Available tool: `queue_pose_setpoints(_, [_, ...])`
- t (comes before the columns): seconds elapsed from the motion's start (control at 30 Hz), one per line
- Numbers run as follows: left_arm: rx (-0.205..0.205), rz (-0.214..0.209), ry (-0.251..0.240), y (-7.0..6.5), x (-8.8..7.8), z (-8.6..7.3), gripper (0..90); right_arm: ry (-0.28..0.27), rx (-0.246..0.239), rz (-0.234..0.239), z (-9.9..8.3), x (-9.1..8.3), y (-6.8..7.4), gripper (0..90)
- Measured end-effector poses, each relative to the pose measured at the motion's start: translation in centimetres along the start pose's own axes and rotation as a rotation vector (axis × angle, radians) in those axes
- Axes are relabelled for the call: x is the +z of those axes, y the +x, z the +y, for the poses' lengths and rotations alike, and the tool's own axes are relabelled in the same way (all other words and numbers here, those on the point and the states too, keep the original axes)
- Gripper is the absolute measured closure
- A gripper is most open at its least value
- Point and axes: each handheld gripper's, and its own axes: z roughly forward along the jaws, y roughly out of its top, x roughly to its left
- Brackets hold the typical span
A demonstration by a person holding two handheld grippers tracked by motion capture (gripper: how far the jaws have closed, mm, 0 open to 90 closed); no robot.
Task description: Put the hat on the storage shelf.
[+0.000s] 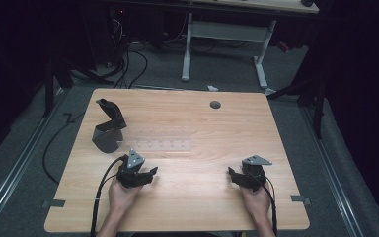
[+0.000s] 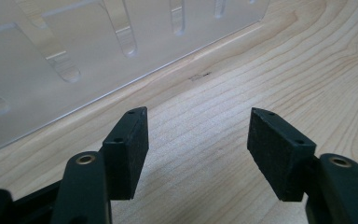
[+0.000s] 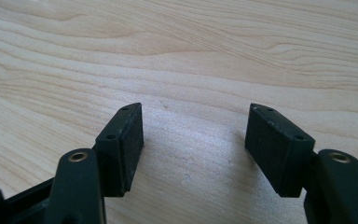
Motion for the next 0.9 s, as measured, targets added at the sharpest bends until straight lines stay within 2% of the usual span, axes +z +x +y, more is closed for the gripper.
queue_pose_setpoints(0.2, [0.009,0.01,0.002,0.1,0.3,-0.2,38.9,0.0,0.0,0.0,0.0,0.0,0.0,37.4])
queue_pose_setpoints(0.33, [0.045,0.028,0.014,0.1,0.7,-0.8,38.8,0.0,-0.001,0.0,0.0,0.0,0.0,37.4])
queue_pose_setpoints(0.43, [0.054,0.028,0.031,0.0,1.0,-1.3,37.4,0.0,0.0,0.0,0.0,0.0,0.0,37.4])
queue_pose_setpoints(0.53, [0.05,0.032,0.03,0.1,1.0,-1.2,36.8,0.0,-0.001,0.0,0.0,0.0,0.0,37.3])
queue_pose_setpoints(0.63, [0.005,0.035,0.04,0.4,1.1,-0.9,34.8,0.0,-0.002,0.0,0.0,0.0,0.0,37.3])
queue_pose_setpoints(0.9, [0.01,0.034,0.043,0.3,1.2,-1.0,33.4,0.0,-0.002,0.0,0.0,0.0,0.0,37.2])
